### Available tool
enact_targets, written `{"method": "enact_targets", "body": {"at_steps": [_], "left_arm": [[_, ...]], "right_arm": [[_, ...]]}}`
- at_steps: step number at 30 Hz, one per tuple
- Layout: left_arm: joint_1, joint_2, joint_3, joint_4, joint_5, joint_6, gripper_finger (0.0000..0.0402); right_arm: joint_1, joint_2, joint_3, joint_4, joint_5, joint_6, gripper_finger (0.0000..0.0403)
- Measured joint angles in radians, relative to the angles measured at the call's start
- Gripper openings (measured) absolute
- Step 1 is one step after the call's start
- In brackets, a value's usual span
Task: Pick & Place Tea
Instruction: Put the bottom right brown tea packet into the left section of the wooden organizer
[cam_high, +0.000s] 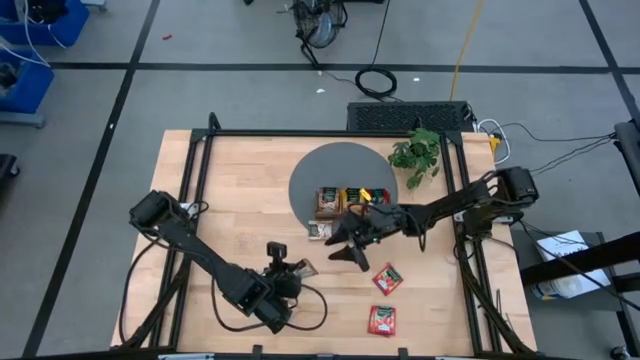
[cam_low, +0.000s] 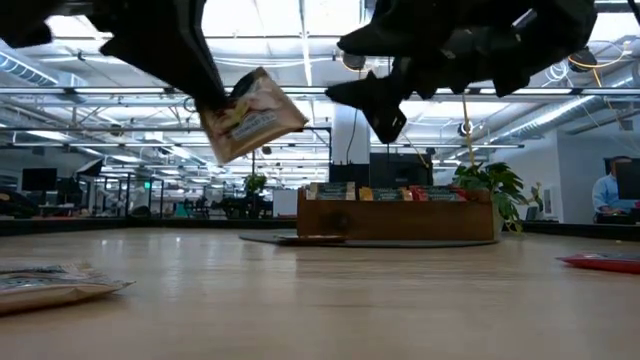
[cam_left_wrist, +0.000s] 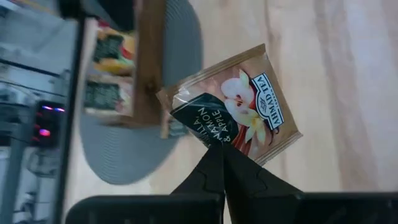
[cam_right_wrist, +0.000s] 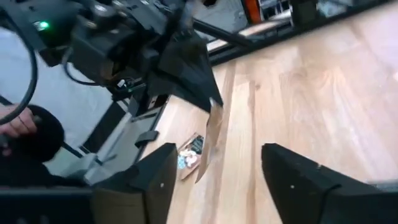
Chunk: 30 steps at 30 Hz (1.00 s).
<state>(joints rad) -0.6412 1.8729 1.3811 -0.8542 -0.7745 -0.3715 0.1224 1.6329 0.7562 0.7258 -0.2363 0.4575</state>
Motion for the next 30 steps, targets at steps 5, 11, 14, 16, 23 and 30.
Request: {"method": "enact_targets", "body": {"at_steps": [5,11,14,16,23,30], "left_arm": [[0.012,0.000,0.000,0.062,-0.064,0.116,0.0002],[0.044,0.000,0.001,0.129,-0.065,0.209,0.0002],[0.062,0.000,0.001,0.125,-0.064,0.224,0.0003],[0.075,0.000,0.001,0.128,-0.064,0.227,0.0003],[0.108,0.000,0.001,0.178,-0.064,0.295,0.0003],[0.110,0.000,0.001,0.197,-0.063,0.312,0.0003]], "right_arm": [[-0.007,0.058,0.000,0.040,0.000,0.083,0.0241],[-0.012,0.097,0.024,0.057,-0.005,0.118,0.0236],[-0.003,0.103,0.028,0.050,-0.004,0.100,0.0229],[0.007,0.105,0.036,0.060,-0.004,0.082,0.0225],[0.016,0.106,0.036,0.047,0.014,0.035,0.0205],[0.024,0.106,0.035,0.025,0.080,-0.087,0.0145]]}}
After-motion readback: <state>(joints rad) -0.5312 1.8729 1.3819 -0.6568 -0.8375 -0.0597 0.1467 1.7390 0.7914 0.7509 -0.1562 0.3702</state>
